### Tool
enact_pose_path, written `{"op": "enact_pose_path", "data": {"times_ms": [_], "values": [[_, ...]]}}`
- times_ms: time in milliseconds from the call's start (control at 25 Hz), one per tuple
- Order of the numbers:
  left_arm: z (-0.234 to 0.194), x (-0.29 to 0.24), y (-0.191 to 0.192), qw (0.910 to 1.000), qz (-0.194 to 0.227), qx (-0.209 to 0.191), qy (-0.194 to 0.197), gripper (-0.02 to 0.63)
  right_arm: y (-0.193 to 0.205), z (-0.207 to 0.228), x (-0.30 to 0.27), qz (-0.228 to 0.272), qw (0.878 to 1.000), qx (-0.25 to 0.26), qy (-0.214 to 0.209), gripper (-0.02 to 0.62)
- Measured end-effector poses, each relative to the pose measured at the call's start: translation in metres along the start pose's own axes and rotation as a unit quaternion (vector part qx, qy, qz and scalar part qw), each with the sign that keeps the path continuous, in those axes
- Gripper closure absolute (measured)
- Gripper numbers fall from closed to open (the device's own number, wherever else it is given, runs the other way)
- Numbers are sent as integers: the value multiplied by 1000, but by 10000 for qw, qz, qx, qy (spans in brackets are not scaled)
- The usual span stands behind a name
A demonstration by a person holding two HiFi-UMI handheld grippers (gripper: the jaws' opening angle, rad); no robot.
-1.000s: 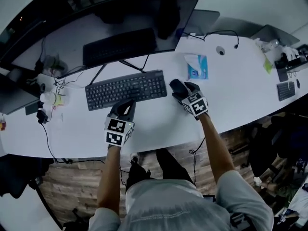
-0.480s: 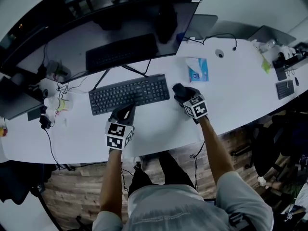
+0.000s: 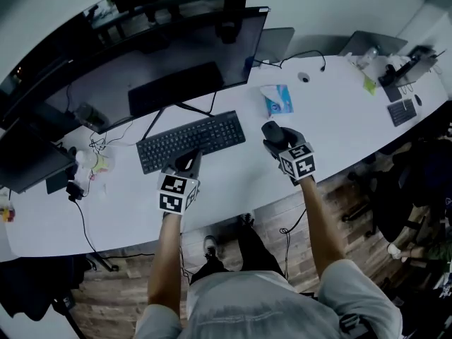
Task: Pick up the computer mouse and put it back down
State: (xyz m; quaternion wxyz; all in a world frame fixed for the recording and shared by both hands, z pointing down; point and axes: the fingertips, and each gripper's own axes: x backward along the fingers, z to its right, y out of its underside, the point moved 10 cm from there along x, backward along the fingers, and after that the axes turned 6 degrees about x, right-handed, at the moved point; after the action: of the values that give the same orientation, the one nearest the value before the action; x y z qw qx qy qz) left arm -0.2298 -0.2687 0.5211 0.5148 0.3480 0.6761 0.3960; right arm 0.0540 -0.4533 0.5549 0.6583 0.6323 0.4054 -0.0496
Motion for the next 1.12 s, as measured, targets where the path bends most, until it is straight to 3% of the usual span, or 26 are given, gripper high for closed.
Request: {"op": "enact_pose_path", "data": {"times_ms": [680, 1120], "values": [[41, 93, -40, 9914, 642, -912, 688, 592, -37, -98, 203, 783, 9857, -192, 1480, 296], [87, 138, -53, 9798, 968, -1316, 1152, 592, -26, -162, 291, 903, 9750, -270, 2012, 295]]}}
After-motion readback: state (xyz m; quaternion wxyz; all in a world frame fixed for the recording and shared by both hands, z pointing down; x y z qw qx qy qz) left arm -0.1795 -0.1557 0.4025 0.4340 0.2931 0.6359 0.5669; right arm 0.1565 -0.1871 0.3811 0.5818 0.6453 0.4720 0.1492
